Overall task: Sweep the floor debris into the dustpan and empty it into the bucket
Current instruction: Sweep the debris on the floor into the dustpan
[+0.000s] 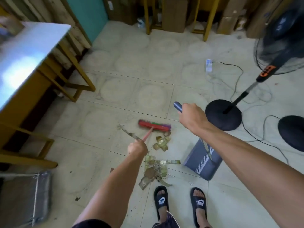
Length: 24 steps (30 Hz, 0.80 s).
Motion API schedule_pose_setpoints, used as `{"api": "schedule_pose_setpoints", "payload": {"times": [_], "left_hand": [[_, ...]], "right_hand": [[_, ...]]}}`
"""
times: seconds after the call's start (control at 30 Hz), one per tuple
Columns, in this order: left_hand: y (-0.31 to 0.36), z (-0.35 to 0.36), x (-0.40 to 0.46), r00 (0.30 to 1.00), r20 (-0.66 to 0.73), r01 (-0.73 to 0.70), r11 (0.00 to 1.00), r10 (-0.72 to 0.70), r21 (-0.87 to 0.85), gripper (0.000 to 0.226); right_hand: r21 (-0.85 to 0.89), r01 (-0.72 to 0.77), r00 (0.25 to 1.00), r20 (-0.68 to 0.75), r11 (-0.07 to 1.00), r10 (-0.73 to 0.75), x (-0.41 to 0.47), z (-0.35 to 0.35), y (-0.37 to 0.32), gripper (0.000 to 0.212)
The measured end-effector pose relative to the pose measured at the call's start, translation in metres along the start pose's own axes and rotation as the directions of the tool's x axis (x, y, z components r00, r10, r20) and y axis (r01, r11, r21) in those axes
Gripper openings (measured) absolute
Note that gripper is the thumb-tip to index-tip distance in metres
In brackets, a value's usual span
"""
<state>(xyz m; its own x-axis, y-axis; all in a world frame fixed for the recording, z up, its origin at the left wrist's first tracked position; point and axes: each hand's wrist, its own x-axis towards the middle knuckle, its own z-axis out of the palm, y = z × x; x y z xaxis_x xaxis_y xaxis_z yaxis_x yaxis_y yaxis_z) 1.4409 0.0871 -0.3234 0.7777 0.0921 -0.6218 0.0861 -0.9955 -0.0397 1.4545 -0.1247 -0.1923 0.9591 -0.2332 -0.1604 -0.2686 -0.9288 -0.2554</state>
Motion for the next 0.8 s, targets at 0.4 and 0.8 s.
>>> {"api": "schedule_pose_setpoints", "payload": {"times": [0.4,0.8], "left_hand": [[-0.019,0.021,-0.107,0.977,0.039,0.214,0.969,-0.211,-0.125,0.026],[-0.025,0.012,-0.116,0.921,0.030,0.370,0.848,-0.388,-0.380,0.024]], "right_hand": [[-0.009,0.183,0.972,0.149,0.983,-0.180,-0.021,-0.009,0.034,0.015],[0.058,0.415,0.838,0.363,0.908,-0.407,-0.047,0.010,0.093,0.025]]}}
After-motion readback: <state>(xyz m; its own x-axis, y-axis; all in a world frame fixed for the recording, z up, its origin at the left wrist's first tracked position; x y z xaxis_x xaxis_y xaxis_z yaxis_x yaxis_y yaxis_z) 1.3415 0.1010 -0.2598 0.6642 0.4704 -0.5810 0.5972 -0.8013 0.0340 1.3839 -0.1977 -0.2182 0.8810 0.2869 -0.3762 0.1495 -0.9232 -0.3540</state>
